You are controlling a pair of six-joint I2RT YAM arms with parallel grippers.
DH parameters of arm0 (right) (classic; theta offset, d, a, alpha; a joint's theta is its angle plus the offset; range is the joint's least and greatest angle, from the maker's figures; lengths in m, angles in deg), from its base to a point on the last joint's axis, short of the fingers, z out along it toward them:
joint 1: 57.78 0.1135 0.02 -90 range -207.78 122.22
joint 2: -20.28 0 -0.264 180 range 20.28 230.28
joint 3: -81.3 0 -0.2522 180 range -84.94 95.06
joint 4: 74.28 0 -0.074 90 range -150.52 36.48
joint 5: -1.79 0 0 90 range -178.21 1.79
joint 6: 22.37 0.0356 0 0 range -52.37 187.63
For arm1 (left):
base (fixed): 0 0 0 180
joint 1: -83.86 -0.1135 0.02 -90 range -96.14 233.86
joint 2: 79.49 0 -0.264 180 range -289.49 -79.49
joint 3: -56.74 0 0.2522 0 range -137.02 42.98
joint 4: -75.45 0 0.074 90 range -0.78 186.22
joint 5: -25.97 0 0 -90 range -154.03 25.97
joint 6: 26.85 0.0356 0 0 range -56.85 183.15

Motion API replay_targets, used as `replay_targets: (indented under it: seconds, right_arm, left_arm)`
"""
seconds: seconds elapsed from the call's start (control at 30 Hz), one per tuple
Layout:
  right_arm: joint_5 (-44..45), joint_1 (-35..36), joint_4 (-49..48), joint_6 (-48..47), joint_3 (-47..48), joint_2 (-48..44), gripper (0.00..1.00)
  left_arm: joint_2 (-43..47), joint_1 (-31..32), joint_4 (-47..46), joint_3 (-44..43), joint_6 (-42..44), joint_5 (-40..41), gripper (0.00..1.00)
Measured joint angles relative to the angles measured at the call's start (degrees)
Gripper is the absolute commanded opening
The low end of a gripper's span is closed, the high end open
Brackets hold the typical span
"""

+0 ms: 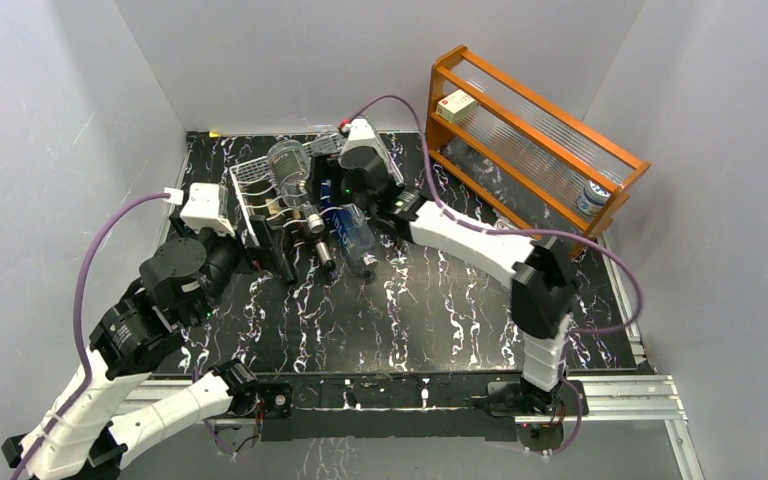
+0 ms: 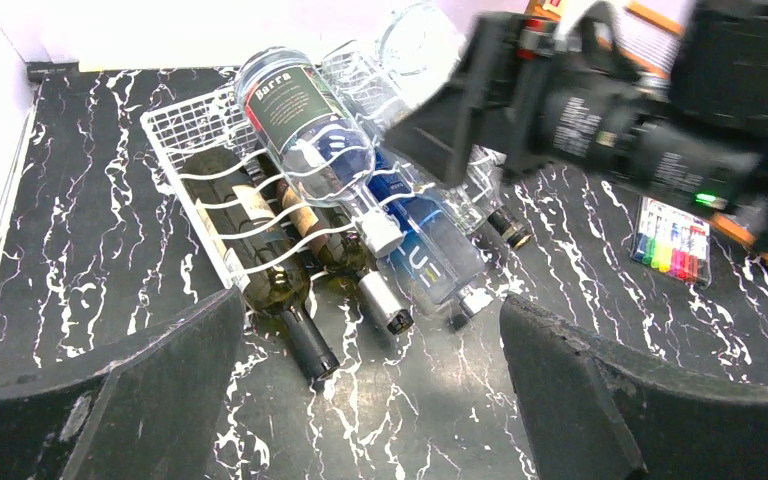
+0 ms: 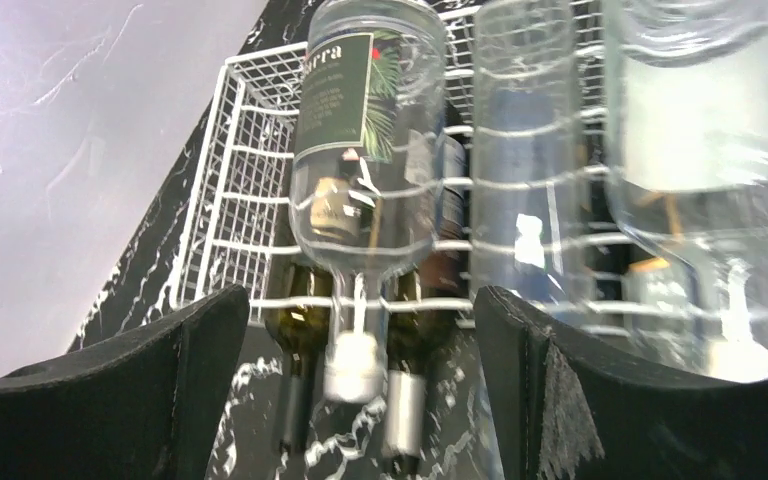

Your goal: Put the wine bottle on the wine rack

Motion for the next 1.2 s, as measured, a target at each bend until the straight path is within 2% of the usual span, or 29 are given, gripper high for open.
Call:
replay_targets:
  seconds: [0.27, 0.47, 0.77, 1.2]
  right_arm:
    - [4.8, 0.0, 3.5, -4.1, -20.7, -25.7, 0.94]
    - [12.9, 0.0, 14.3, -5.7, -29.1, -42.8, 0.95]
    - [24.2, 0.0, 28.6, -9.0, -27.6, -58.3, 0.95]
    - [30.1, 0.0, 32.8, -11.9, -22.4, -67.6, 0.96]
  left_arm:
    - [2.0, 0.0, 0.3, -1.4, 0.9, 0.0, 0.98]
    - [2.6, 0.0, 0.9, -3.5, 1.9, -0.6, 0.98]
    - [5.0, 0.0, 1.3, -7.0, 5.3, -3.5, 0.98]
    - [7.3, 0.0, 1.9, -11.0, 8.0, -3.2, 0.98]
